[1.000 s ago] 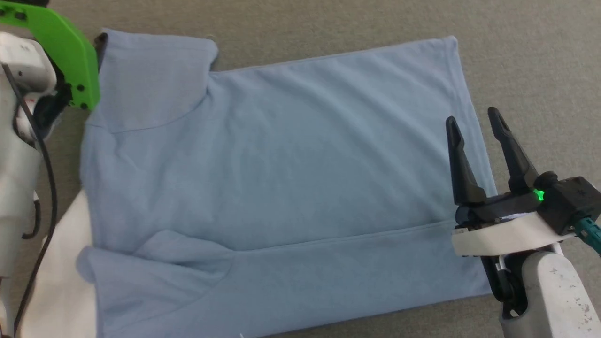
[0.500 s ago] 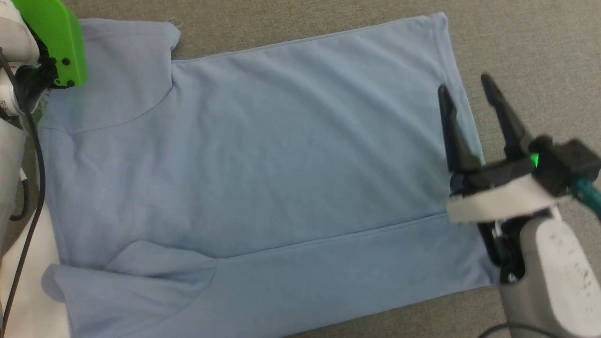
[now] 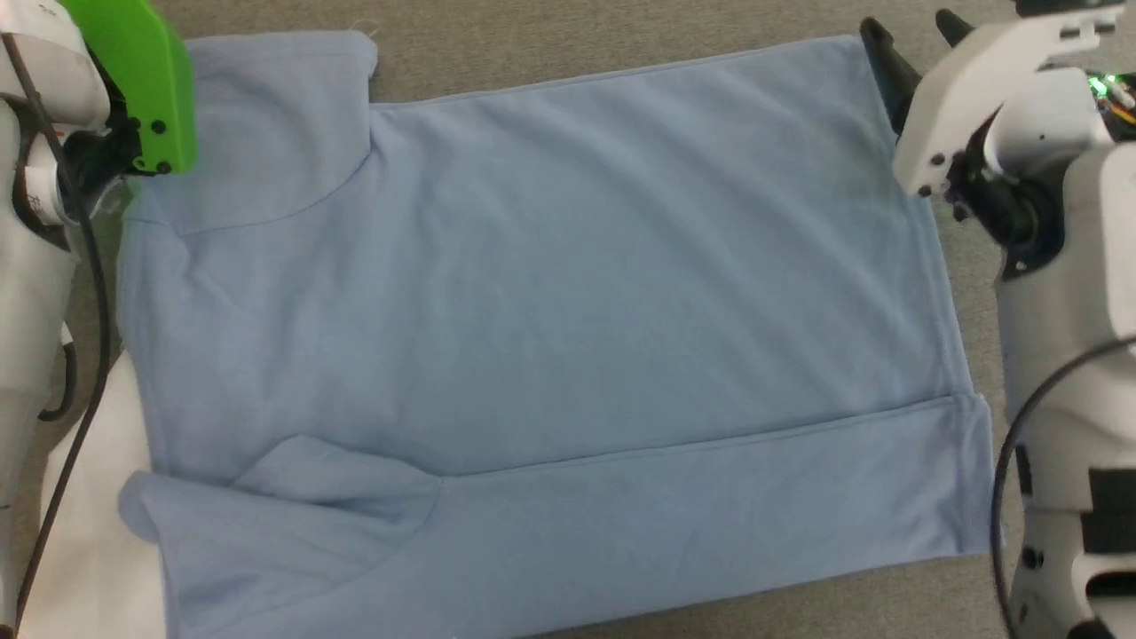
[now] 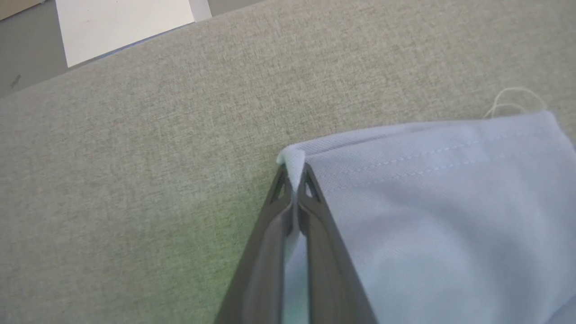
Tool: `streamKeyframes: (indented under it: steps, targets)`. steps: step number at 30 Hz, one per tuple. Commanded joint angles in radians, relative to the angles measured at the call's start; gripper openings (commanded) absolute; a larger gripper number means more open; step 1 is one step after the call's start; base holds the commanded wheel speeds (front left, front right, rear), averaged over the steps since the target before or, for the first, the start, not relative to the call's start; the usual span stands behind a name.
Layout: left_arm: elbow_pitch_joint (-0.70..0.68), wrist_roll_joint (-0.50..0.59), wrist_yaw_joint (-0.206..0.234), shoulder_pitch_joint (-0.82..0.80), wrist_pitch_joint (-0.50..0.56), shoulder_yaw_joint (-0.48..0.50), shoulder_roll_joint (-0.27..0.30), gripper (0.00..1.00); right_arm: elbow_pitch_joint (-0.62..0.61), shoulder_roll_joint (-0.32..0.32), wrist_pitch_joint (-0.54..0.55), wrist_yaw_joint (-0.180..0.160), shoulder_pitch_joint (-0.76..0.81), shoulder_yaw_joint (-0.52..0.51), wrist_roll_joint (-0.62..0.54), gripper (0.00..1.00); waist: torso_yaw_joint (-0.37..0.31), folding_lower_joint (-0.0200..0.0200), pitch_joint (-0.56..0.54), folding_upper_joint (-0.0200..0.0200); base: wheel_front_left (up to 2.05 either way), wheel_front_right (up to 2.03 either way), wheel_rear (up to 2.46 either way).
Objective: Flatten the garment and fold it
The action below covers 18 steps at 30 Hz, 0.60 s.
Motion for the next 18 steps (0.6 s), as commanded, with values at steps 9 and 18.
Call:
streamKeyframes:
  steps: [9, 18]
  targets:
    - [0.003, -0.009, -0.032, -0.006, -0.033, -0.026, -0.033, 0.0, 0.217, -0.003, 0.271, -0.002, -0.15, -0.052, -0.107, 0.71, 0.049, -0.0001, 0.019, 0.0, 0.0, 0.0, 0.0]
    - [0.028, -0.019, -0.067, -0.004, -0.152, -0.02, -0.064, 0.0, 0.233, -0.005, 0.32, -0.002, -0.153, -0.038, -0.135, 0.0, 0.07, -0.0001, -0.005, 0.0, 0.0, 0.0, 0.0]
